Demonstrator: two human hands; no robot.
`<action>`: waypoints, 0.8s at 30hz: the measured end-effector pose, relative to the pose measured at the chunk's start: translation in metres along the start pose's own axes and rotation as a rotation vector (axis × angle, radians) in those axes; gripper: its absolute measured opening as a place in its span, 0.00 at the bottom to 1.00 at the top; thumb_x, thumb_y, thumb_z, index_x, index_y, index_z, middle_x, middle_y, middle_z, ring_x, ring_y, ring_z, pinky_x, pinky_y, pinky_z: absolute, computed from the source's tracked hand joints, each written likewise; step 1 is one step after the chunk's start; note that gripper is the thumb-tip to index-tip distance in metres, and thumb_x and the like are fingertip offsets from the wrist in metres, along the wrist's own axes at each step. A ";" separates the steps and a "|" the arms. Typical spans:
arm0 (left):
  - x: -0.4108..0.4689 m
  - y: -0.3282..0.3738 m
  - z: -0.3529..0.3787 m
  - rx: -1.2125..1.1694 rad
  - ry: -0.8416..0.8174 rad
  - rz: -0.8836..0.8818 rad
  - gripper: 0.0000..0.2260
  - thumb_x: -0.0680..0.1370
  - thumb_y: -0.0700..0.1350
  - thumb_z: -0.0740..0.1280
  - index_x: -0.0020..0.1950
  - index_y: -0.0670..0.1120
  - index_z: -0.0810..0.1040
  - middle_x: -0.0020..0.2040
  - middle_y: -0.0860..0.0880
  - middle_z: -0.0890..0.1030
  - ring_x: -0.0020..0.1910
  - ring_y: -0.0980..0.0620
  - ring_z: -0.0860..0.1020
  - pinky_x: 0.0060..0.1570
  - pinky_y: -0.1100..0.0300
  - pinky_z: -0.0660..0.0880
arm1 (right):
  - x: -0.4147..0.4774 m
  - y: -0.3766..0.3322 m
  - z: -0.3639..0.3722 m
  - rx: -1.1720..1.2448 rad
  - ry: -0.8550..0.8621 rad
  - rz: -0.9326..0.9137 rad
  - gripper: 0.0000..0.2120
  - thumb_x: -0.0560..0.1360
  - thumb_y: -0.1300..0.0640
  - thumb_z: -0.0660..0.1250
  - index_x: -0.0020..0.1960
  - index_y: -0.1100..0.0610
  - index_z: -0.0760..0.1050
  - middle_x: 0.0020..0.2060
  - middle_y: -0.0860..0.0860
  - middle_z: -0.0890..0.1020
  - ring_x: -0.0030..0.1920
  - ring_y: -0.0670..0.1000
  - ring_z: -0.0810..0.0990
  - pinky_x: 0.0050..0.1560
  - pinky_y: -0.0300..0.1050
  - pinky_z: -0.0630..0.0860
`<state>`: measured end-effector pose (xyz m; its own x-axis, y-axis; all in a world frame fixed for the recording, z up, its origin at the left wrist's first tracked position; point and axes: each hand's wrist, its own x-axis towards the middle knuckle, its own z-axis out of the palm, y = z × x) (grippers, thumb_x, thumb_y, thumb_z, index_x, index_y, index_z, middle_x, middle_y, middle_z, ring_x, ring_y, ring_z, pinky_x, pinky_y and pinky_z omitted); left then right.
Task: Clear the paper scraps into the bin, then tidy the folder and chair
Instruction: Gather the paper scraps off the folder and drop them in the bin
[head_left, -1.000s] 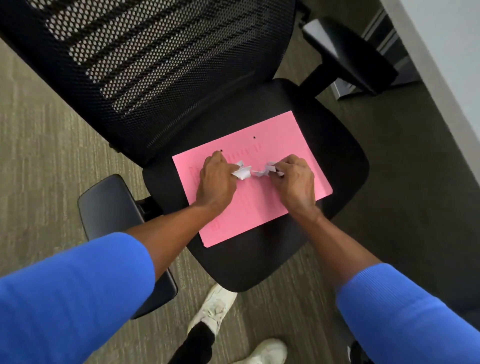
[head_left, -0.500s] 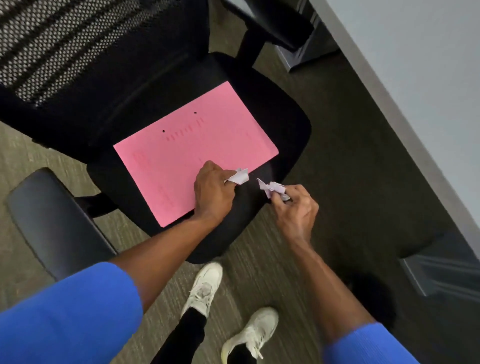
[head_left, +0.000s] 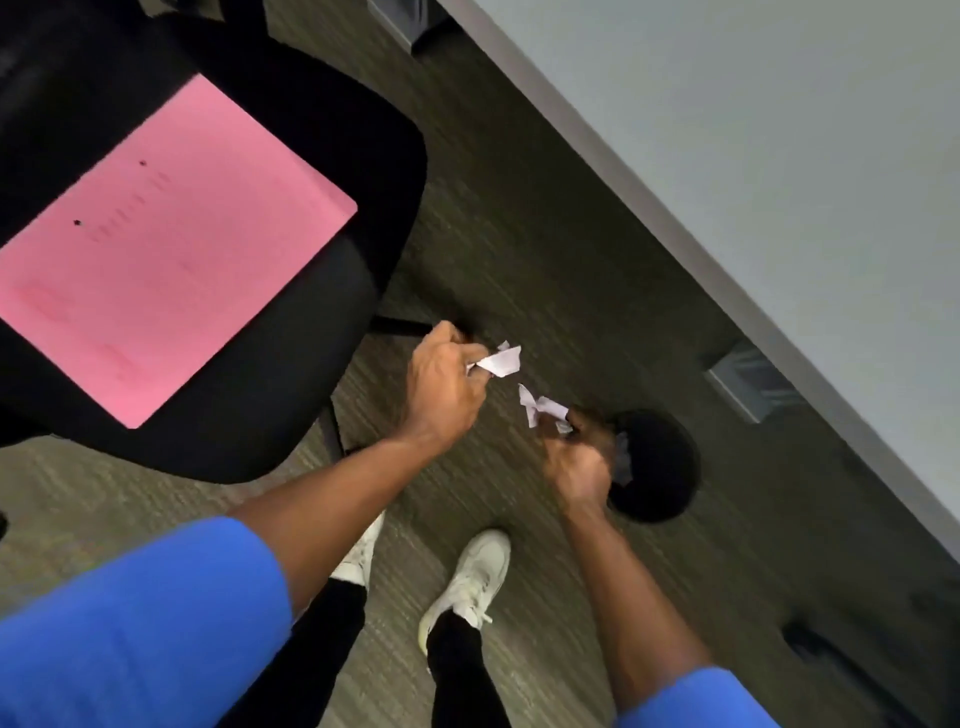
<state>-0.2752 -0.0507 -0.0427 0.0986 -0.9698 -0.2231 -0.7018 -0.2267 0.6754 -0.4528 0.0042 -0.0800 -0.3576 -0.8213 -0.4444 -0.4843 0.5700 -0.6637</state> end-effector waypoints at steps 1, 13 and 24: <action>-0.004 0.005 0.016 0.024 -0.033 -0.020 0.05 0.77 0.39 0.72 0.46 0.39 0.88 0.47 0.39 0.80 0.49 0.39 0.80 0.52 0.48 0.77 | 0.000 0.013 -0.008 0.027 0.013 0.007 0.09 0.80 0.62 0.72 0.58 0.57 0.86 0.54 0.58 0.88 0.44 0.42 0.85 0.41 0.23 0.72; -0.050 0.049 0.193 -0.074 -0.353 -0.057 0.14 0.78 0.43 0.70 0.61 0.46 0.89 0.58 0.39 0.88 0.57 0.41 0.85 0.48 0.59 0.69 | 0.032 0.174 -0.074 0.166 0.297 0.100 0.18 0.75 0.63 0.77 0.37 0.40 0.84 0.40 0.51 0.87 0.47 0.58 0.86 0.54 0.57 0.82; -0.069 0.072 0.294 -0.089 -0.330 -0.084 0.07 0.74 0.38 0.74 0.49 0.37 0.90 0.49 0.33 0.88 0.50 0.35 0.86 0.47 0.51 0.75 | 0.059 0.229 -0.109 0.046 0.322 0.122 0.08 0.77 0.60 0.76 0.55 0.60 0.88 0.47 0.58 0.90 0.47 0.58 0.90 0.51 0.54 0.86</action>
<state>-0.5402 0.0262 -0.1856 -0.0902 -0.8692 -0.4861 -0.6350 -0.3258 0.7004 -0.6720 0.0889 -0.1923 -0.6475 -0.6942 -0.3144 -0.3887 0.6557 -0.6473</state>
